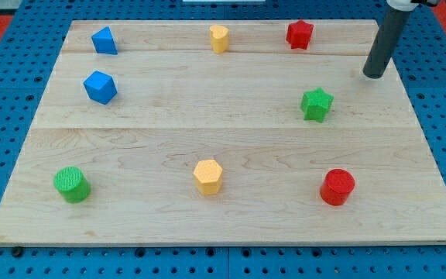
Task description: Place the arm vertically below the yellow heart
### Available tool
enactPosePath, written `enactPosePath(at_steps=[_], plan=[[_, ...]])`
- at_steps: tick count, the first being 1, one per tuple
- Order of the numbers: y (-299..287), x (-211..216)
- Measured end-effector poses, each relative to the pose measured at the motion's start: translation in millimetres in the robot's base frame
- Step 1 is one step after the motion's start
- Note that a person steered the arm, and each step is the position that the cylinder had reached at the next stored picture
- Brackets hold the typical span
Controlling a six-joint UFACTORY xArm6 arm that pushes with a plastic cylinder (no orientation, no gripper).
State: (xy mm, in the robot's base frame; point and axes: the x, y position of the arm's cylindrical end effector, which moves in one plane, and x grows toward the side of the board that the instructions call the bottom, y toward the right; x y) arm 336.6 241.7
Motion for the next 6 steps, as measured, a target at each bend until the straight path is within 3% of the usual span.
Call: enactPosePath(at_steps=[1, 2, 3, 4, 6], plan=[[-33.0, 25.0], [-78.5, 24.3], [-80.6, 6.8], [-174.4, 8.6], [-358.9, 95.9]])
